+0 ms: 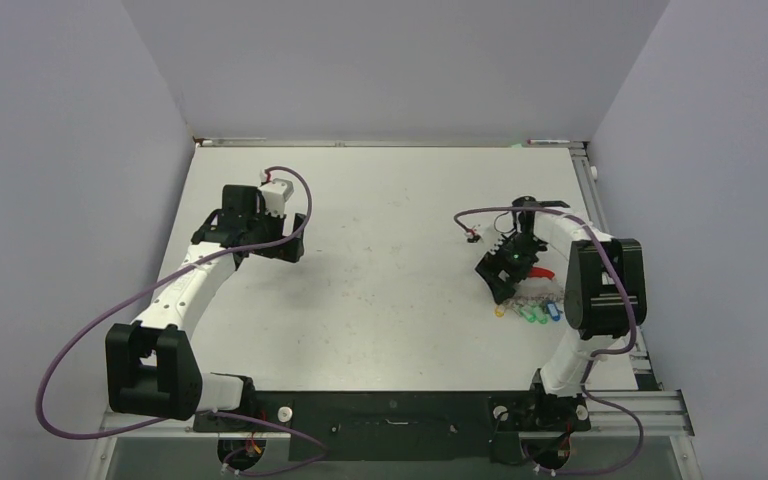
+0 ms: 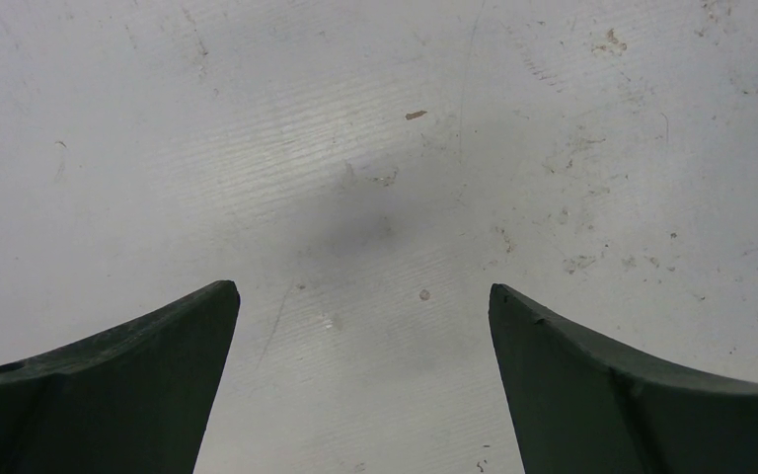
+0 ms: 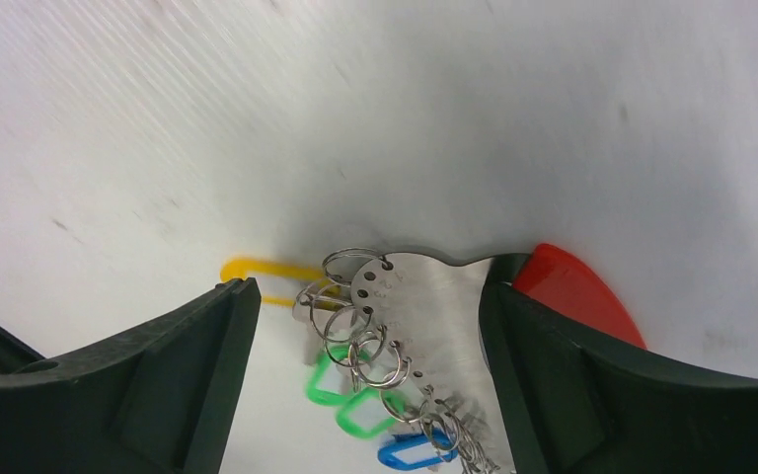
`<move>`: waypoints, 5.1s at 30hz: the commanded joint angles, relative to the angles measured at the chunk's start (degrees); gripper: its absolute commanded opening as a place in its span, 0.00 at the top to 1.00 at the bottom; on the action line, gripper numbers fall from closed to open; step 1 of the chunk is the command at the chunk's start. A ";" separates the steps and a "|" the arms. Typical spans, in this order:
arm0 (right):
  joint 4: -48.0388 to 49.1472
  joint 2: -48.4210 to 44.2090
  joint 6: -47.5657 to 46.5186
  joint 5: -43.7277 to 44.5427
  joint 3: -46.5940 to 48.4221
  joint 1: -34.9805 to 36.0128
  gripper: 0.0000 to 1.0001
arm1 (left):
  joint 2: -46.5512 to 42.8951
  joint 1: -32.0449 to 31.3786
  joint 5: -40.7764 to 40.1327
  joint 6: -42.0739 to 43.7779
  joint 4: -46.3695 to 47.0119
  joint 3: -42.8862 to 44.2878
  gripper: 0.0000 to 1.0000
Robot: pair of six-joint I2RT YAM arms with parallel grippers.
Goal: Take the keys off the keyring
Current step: Move the keyring to the center of the board, then pick up the keyring from the center of the board.
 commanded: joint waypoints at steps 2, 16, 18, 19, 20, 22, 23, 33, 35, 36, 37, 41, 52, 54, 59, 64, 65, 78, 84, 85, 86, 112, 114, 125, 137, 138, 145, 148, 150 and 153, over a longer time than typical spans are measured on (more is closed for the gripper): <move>8.64 4.47 9.18 -13.00 -1.35 9.67 0.15 | -1.59 -0.25 -1.17 -1.42 2.06 2.22 0.04; 27.27 17.50 27.54 -25.18 10.10 29.93 0.10 | 1.21 2.26 3.40 -7.45 -0.20 5.53 0.04; 28.01 19.12 29.23 -27.03 13.64 32.16 0.10 | 2.13 3.79 6.79 -8.30 0.17 5.63 0.04; 27.69 19.61 29.63 -28.39 15.25 33.01 0.10 | 2.85 4.60 9.20 -8.66 0.28 5.78 0.04; 27.39 19.76 29.98 -29.70 16.80 33.11 0.10 | 3.55 5.45 11.56 -9.15 0.43 5.90 0.04; 26.41 19.04 30.38 -31.62 18.76 32.41 0.10 | 5.36 6.95 18.12 -10.40 0.99 6.22 0.04; 25.93 18.13 30.52 -32.00 19.22 31.64 0.10 | 6.34 7.19 21.16 -11.16 1.49 6.18 0.04; 24.00 5.19 32.70 -28.65 10.97 19.34 0.16 | 16.06 1.12 32.22 -28.43 22.56 0.93 0.00; 22.67 4.42 31.80 -27.69 9.73 16.54 0.17 | 17.61 -1.09 32.34 -31.33 28.03 -1.00 0.07; 21.62 3.97 30.94 -27.78 9.26 15.52 0.18 | 18.41 -2.16 32.47 -32.29 30.12 -1.63 0.09; 21.02 3.37 30.41 -27.62 8.64 14.68 0.19 | 19.31 -3.16 32.56 -33.15 31.59 -1.95 0.11; 21.44 0.45 30.07 -22.51 5.20 12.09 0.24 | 23.41 -7.60 31.37 -36.61 36.20 -1.99 0.20; 21.02 5.26 30.03 -21.85 -0.32 10.84 0.41 | 34.34 -15.29 29.73 -44.44 44.29 -1.87 0.40; 20.98 6.54 30.36 -23.51 -0.52 11.64 0.43 | 35.93 -16.46 29.85 -45.35 45.15 -1.70 0.44; 22.00 8.22 31.47 -25.52 -0.68 13.54 0.46 | 38.75 -17.85 29.94 -47.12 45.67 -0.66 0.53; 23.57 8.99 32.85 -27.34 -2.10 14.81 0.48 | 39.51 -18.41 30.25 -47.28 45.98 -0.47 0.63; 23.74 9.21 32.83 -27.88 -2.29 15.04 0.48 | 39.53 -18.50 30.26 -47.15 46.07 -0.44 0.67; 23.86 10.73 32.19 -30.18 -3.10 15.65 0.50 | 34.96 -18.05 32.48 -47.53 54.26 -3.82 1.00; 19.37 9.29 26.71 -33.13 0.77 12.61 0.38 | 28.63 -18.41 28.73 -34.78 43.70 -2.06 1.00; 17.89 9.20 24.94 -33.69 2.33 12.12 0.33 | 28.06 -18.63 28.26 -32.28 41.21 -1.10 1.00; 16.14 9.08 23.11 -34.19 3.79 11.78 0.28 | 27.79 -18.87 28.17 -29.56 37.96 0.31 1.00; 22.47 18.92 11.87 -38.08 23.43 17.39 0.21 | 18.13 -20.19 21.97 5.26 27.00 2.78 1.00; 23.06 20.41 11.94 -38.24 24.28 18.45 0.22 | 17.77 -20.24 22.01 6.17 27.11 2.49 1.00; 28.02 23.46 11.00 -35.15 22.77 22.16 0.37 | 16.41 -20.32 21.84 7.46 27.46 1.04 1.00; 24.22 25.36 8.22 -36.02 26.03 20.13 0.46 | 15.54 -19.56 23.27 7.62 27.46 0.11 1.00; 24.52 25.14 8.27 -35.41 25.61 20.57 0.46 | 15.45 -19.36 23.40 7.12 28.43 0.11 1.00; 26.16 23.21 6.33 -28.70 22.69 24.64 0.53 | 15.69 -18.38 26.30 1.15 30.00 1.51 1.00; 26.59 22.54 6.53 -27.68 22.44 24.70 0.62 | 15.45 -16.72 28.37 -3.18 31.34 1.29 1.00; 27.06 21.40 6.75 -27.10 22.18 24.68 0.68 | 15.40 -15.08 29.90 -6.56 31.99 0.95 1.00; 29.46 18.55 9.23 -26.35 21.50 24.69 0.76 | 15.13 -12.82 31.83 -10.59 32.06 0.78 0.92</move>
